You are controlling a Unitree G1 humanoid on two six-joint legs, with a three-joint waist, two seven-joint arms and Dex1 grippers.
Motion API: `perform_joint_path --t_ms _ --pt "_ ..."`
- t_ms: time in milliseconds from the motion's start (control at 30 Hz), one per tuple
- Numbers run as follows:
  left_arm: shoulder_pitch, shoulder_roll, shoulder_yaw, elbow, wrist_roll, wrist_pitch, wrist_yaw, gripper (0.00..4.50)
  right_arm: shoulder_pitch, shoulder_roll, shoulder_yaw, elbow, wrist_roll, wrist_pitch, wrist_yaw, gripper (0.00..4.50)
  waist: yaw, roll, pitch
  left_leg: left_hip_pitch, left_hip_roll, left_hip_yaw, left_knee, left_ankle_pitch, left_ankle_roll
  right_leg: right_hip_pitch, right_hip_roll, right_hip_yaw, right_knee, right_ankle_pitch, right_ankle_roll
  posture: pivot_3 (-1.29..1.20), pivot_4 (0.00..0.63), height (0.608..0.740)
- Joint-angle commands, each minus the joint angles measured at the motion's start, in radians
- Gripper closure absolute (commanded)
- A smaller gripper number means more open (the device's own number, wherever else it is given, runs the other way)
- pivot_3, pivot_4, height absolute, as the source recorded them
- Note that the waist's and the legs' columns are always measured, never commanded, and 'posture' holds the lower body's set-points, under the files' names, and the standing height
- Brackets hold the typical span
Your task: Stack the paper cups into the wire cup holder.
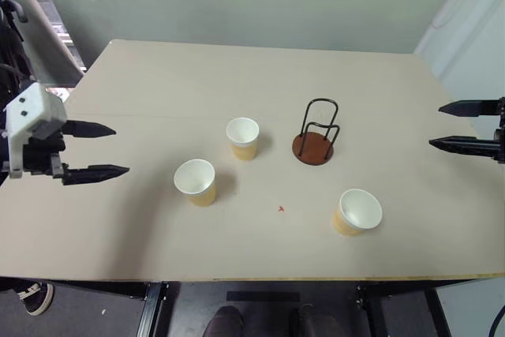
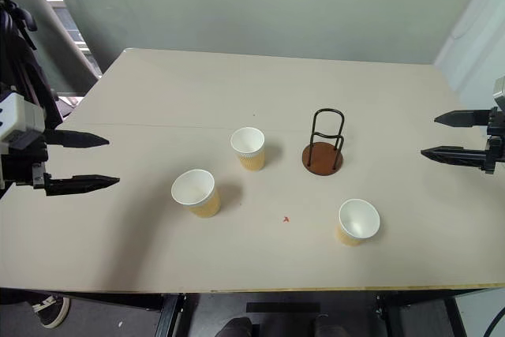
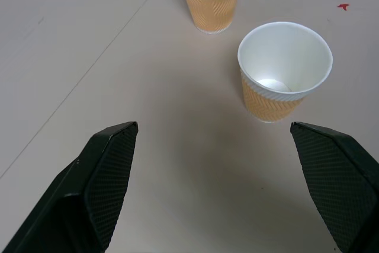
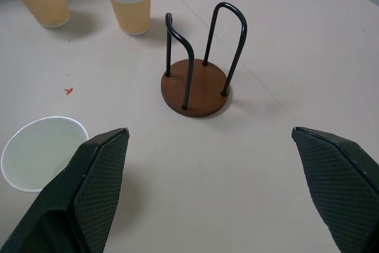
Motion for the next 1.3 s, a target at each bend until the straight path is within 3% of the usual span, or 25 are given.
perform_joint_path --t_ms 33,367,600,833,1133,1300 --pt "-0.012 0.0 0.013 -0.018 -0.003 -0.003 -0.001 0.09 -0.005 -0.028 -0.034 -0.021 0.01 -0.009 0.011 0.0 0.0 0.0 0.0 0.0 0.0 0.0 0.0 0.0 0.0 0.0 0.0 0.0 0.0 0.0 0.0 0.0 0.15 0.74" --pt "-0.043 -0.006 -0.012 -0.007 0.004 -0.008 -0.003 0.09 -0.016 -0.014 -0.037 -0.035 0.024 -0.006 0.007 0.0 0.0 0.0 0.0 0.0 0.0 0.0 0.0 0.0 0.0 0.0 0.0 0.0 0.0 0.0 0.0 0.0 0.15 0.74" --pt "-0.072 -0.039 -0.048 -0.023 0.002 -0.004 0.013 0.09 -0.198 0.219 0.136 -0.037 -0.054 0.014 -0.124 0.0 -0.019 -0.001 0.0 0.003 0.0 -0.002 0.001 0.0 0.0 0.0 0.002 0.002 0.003 0.001 0.003 0.0 0.15 0.74" --pt "-0.044 -0.043 -0.024 -0.057 -0.01 0.015 0.017 0.09 -0.28 0.366 0.228 0.1 -0.153 -0.055 -0.181 0.0 -0.014 0.0 0.0 -0.001 0.002 -0.003 0.001 0.0 -0.001 -0.005 0.002 0.003 0.006 0.002 0.003 0.0 0.15 0.74" --pt "-0.026 -0.05 -0.01 -0.082 -0.016 0.034 0.032 0.09 -0.378 0.511 0.262 0.314 -0.223 -0.167 -0.189 0.0 -0.011 0.0 0.0 -0.002 0.002 -0.003 0.0 0.001 -0.001 -0.006 0.002 0.002 0.008 0.002 0.003 0.0 0.15 0.74" --pt "-0.012 -0.054 0.006 -0.109 -0.025 0.05 0.042 0.09 -0.397 0.531 0.264 0.364 -0.238 -0.19 -0.164 0.0 -0.01 0.0 0.0 -0.002 0.002 -0.003 0.0 0.001 -0.001 -0.006 0.001 0.002 0.008 0.001 0.002 0.0 0.15 0.74"
